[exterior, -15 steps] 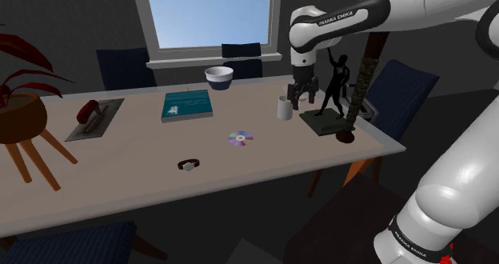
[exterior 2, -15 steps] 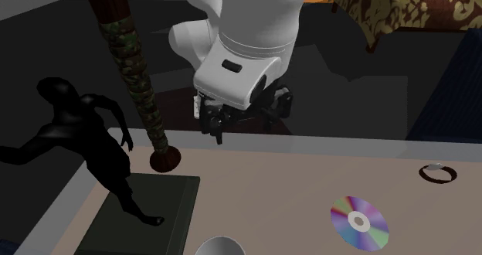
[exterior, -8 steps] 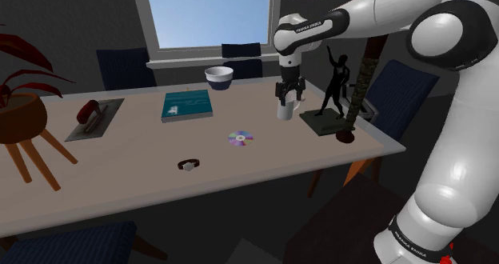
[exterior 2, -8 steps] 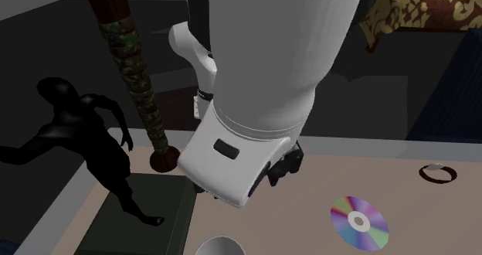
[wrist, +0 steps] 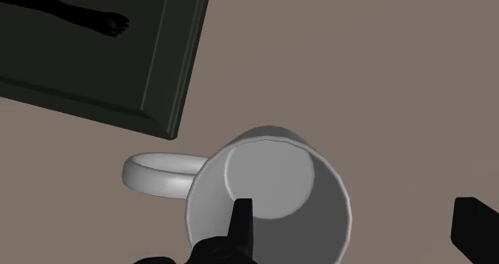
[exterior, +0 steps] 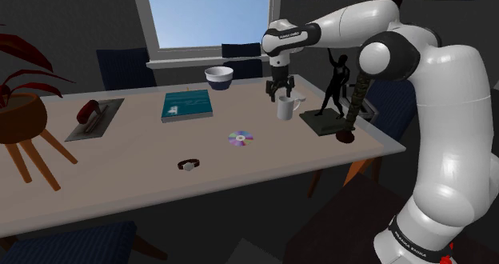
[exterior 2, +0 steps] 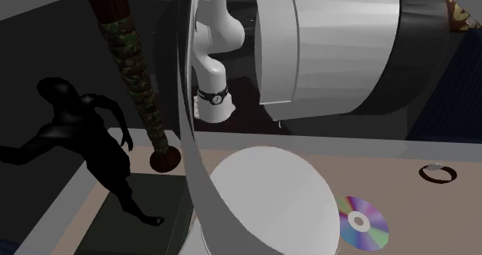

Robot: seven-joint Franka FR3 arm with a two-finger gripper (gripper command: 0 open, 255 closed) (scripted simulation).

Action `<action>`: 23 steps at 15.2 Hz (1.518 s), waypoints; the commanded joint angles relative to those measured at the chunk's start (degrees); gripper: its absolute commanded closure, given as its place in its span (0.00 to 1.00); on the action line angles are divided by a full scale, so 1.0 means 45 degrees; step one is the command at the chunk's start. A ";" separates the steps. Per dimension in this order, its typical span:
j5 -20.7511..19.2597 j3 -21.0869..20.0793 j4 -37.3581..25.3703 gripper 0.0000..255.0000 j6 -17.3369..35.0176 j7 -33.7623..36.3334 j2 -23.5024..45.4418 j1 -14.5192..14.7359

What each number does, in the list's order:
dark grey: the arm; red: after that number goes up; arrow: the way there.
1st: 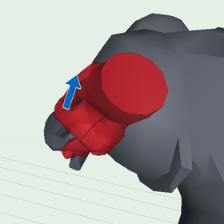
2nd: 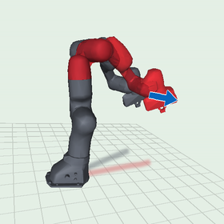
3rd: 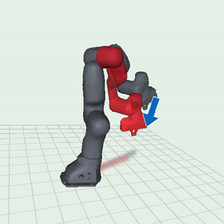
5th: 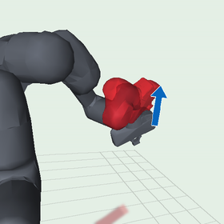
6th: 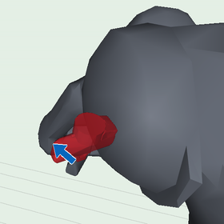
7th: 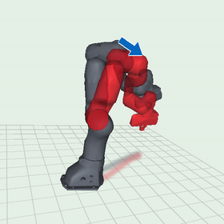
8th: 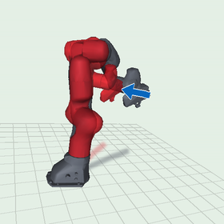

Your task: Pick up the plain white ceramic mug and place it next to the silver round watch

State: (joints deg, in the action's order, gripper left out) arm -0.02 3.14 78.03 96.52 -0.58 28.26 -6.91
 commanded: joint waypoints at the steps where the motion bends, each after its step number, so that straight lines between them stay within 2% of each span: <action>1: 0.0012 0.0007 0.0070 0.00 0.0223 0.0014 0.0141 -0.0015; 7: 0.0010 0.0007 0.1106 0.00 0.1203 0.0015 0.0085 -0.0012; 14: 0.0010 0.0007 0.1103 0.00 0.1200 0.0016 0.0085 -0.0012; 15: 0.0010 0.0007 0.1103 1.00 0.1200 0.0016 0.0085 -0.0012; 23: 0.0010 0.0007 0.1104 1.00 0.1200 0.0016 0.0084 -0.0012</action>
State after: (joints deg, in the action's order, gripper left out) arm 0.03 3.17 83.00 101.93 -0.51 28.64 -6.97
